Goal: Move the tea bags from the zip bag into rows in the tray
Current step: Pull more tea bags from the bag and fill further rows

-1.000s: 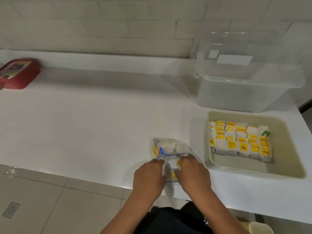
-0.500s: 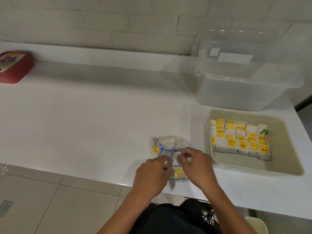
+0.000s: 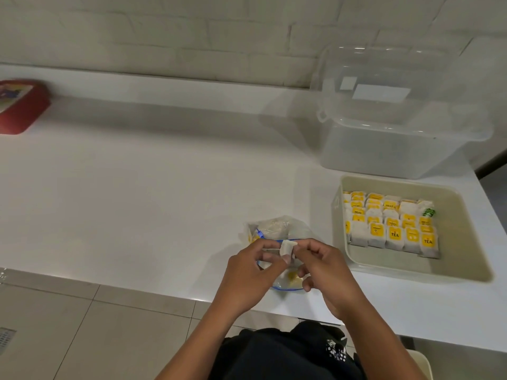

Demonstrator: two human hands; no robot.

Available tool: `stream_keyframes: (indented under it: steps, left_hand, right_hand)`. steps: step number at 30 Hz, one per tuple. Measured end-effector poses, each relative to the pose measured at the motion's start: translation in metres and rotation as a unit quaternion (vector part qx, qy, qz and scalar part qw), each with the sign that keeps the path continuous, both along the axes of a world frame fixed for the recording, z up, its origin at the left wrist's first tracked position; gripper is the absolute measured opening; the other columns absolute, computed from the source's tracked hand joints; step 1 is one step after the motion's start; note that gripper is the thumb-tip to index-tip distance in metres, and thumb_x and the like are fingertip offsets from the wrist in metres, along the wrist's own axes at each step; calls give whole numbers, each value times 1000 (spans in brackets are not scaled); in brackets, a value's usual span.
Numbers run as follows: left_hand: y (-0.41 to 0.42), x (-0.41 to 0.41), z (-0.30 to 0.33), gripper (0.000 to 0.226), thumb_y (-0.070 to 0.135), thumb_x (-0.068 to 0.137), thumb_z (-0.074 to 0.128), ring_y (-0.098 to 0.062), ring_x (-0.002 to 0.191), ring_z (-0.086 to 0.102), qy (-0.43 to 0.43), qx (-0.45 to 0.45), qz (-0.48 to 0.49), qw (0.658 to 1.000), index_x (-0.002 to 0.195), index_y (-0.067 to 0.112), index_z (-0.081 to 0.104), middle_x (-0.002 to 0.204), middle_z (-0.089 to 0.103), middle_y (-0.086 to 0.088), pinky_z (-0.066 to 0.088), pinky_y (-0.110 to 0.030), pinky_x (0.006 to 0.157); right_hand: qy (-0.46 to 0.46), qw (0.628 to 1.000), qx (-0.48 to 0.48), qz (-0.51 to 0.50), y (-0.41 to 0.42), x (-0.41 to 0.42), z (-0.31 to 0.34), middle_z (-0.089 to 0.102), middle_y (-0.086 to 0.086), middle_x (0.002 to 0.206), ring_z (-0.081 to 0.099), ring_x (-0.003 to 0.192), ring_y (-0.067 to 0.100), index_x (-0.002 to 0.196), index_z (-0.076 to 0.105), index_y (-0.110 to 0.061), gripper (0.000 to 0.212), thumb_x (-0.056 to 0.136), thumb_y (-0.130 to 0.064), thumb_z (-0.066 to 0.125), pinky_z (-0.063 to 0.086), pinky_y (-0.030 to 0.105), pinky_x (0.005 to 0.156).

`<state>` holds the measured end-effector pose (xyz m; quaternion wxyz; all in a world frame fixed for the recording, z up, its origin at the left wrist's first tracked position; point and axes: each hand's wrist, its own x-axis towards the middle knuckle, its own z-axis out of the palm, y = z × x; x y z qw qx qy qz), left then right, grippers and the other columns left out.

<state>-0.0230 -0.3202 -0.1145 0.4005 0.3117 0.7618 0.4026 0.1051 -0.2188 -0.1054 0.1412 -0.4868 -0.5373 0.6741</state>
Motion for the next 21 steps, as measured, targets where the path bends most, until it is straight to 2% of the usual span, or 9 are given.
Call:
stream_keyframes:
  steps: [2,6,9,12,18,21]
  left_hand:
    - [0,1,2,30,57,83,72,2,72,64,15,0,5,1000,109,46,63,92,71,29,51,-17,74]
    - [-1,-1,1,17,42,86,75,-7,74,69,-4,31,32,999,101,40,68,90,73,21,57,-28,77]
    - [1,-3,5,16,26,92,69,-4,74,70,-14,46,43,998,98,41,68,86,74,21,53,-17,71]
    - [2,-4,7,25,16,98,58,-5,70,69,-51,41,47,997,107,36,67,83,74,13,46,-11,64]
    - [1,-4,6,34,13,102,46,-7,76,70,-58,22,20,998,119,39,61,84,73,7,51,-22,69]
    - [0,-5,8,35,12,103,44,-11,79,71,-66,29,17,997,119,38,60,86,74,7,52,-25,65]
  right_hand:
    - [3,1000,17,24,1,1,1,66,3,78,56,58,15,92,76,-19,15,96,-15,62,43,28,47]
    - [12,995,25,99,4,3,7,66,3,84,56,63,16,98,76,-25,21,97,-12,59,44,29,48]
    - [21,994,25,105,7,5,10,66,0,86,59,65,18,105,75,-27,27,96,-7,59,47,30,50]
    - [21,994,36,98,9,5,10,68,5,93,61,65,17,107,74,-27,21,96,-13,61,49,30,52]
    - [-7,995,64,75,8,4,6,72,2,94,61,63,14,98,74,-24,12,96,-22,63,49,29,53]
    - [6,995,59,82,6,3,9,73,-4,94,61,65,15,97,75,-25,18,100,-27,57,49,29,54]
